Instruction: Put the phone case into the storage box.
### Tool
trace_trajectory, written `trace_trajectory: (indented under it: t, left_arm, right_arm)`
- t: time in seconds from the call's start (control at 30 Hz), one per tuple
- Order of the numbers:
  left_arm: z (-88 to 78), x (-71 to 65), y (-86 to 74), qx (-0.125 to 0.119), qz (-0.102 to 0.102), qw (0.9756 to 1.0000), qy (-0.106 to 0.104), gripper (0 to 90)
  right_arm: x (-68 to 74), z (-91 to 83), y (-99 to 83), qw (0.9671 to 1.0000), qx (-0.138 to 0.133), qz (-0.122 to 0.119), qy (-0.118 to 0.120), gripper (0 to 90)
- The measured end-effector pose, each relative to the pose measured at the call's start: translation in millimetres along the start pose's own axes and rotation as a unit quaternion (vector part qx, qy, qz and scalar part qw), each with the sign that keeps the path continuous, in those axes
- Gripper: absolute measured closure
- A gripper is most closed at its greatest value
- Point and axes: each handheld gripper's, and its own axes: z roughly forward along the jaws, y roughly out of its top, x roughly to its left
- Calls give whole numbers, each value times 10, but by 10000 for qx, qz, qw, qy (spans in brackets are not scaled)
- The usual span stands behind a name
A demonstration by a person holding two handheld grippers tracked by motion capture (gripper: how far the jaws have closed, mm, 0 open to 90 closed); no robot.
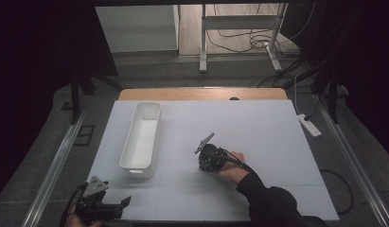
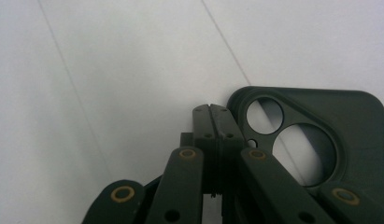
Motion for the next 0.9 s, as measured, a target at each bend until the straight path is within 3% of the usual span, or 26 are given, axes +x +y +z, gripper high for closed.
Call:
trace_trajectory:
  t: [0.8,0.9]
  left_arm:
    - [8,-6,5,45,26,10000,23,38]
    - [9,-9,6,52,37,10000,29,39]
  right_arm:
    - [-249,-2,-10,9992,-131,340,-150,899]
    - [-233,-2,-6,9993,-112,281,-219,899]
